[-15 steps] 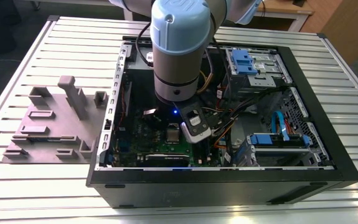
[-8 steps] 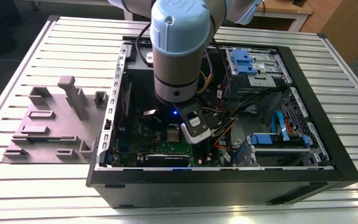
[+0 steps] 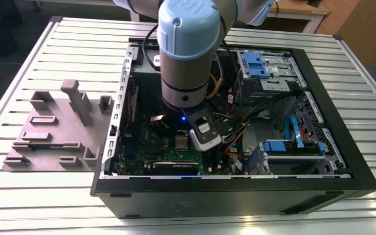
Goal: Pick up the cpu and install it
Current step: 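Place the cpu into insertion slot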
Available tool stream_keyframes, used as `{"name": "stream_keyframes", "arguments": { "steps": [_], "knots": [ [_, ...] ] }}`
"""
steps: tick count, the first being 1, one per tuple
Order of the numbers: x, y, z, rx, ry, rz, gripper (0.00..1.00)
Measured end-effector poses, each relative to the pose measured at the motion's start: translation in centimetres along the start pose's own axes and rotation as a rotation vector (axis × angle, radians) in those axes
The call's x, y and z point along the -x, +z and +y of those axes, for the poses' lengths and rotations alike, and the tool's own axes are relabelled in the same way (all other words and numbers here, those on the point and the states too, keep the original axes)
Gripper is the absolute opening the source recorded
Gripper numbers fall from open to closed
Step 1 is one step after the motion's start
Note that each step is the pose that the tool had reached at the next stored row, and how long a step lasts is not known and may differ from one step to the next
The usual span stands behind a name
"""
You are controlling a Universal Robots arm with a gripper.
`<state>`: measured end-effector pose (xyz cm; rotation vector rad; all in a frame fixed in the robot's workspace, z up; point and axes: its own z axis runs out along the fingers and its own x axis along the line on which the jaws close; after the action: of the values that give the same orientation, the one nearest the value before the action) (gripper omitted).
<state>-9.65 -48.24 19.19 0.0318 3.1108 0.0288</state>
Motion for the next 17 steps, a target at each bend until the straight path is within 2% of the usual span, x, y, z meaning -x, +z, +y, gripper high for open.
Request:
{"name": "stream_keyframes", "arguments": {
  "steps": [9, 17],
  "knots": [
    [-0.06, 0.02, -0.01, 0.0005, 0.000, 0.0000, 0.41],
    [-0.08, 0.31, -0.03, -0.0005, 0.000, 0.0007, 0.41]
  ]
}}
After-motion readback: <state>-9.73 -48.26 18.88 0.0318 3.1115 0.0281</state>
